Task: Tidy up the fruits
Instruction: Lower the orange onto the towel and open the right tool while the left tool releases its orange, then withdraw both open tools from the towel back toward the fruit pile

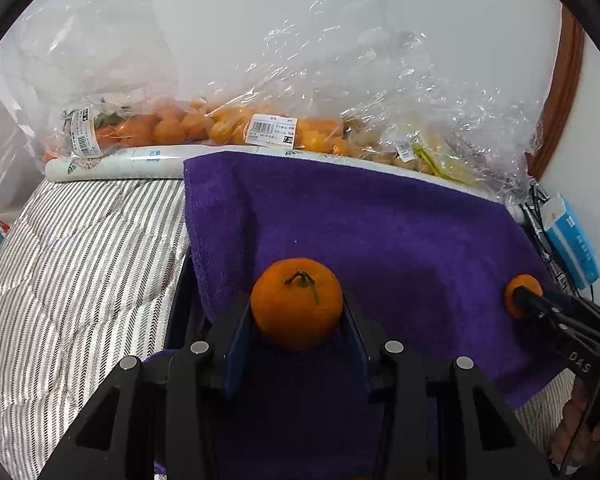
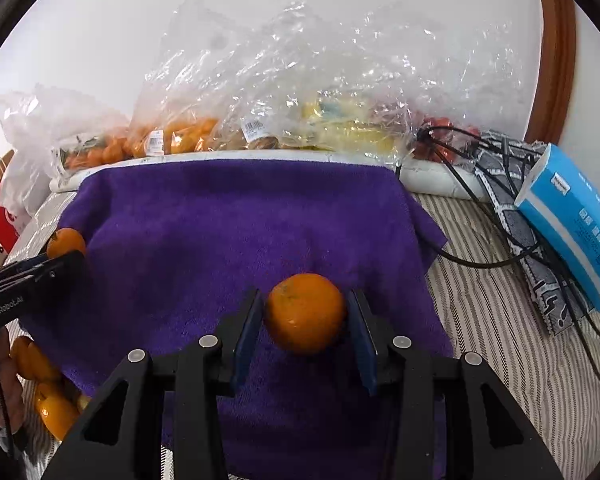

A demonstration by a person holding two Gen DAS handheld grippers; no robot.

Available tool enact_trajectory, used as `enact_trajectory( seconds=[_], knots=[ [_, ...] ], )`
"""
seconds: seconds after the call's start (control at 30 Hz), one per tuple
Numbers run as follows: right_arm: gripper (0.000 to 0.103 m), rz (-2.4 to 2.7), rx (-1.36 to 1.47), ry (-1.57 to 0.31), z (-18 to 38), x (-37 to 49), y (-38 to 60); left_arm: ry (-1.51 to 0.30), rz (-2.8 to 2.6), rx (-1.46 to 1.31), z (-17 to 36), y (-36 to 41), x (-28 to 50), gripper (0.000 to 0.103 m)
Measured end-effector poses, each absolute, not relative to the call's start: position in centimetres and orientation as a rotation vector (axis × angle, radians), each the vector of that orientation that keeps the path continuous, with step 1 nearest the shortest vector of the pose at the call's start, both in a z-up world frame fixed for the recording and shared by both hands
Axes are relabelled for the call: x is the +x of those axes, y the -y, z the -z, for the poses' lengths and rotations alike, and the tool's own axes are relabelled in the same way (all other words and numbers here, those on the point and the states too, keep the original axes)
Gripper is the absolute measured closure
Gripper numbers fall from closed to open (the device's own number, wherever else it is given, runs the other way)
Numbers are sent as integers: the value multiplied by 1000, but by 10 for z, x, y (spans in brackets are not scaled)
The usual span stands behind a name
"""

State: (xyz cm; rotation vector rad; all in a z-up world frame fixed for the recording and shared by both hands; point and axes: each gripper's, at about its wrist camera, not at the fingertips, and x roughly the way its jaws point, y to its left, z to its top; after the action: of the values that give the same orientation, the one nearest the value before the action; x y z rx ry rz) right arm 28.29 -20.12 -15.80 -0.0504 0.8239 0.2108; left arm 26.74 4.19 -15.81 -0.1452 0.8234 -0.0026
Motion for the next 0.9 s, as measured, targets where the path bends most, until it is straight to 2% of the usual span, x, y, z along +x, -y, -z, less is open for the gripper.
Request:
enact_trajectory(
  seconds=[0.23, 0.37, 0.53, 0.9],
  knots=[
    [41, -216, -51, -784, 148, 278, 201, -834, 2, -157, 159, -44, 267, 61],
    [35, -208, -33, -764, 142, 276, 203, -785, 13, -175, 150, -45, 261, 43],
    [35, -202, -3, -726, 135, 272, 207, -720, 14, -175, 138, -44, 253, 37],
    [35, -193, -27, -648, 116, 259, 206, -651, -36, -177, 126, -47, 245, 38]
  ],
)
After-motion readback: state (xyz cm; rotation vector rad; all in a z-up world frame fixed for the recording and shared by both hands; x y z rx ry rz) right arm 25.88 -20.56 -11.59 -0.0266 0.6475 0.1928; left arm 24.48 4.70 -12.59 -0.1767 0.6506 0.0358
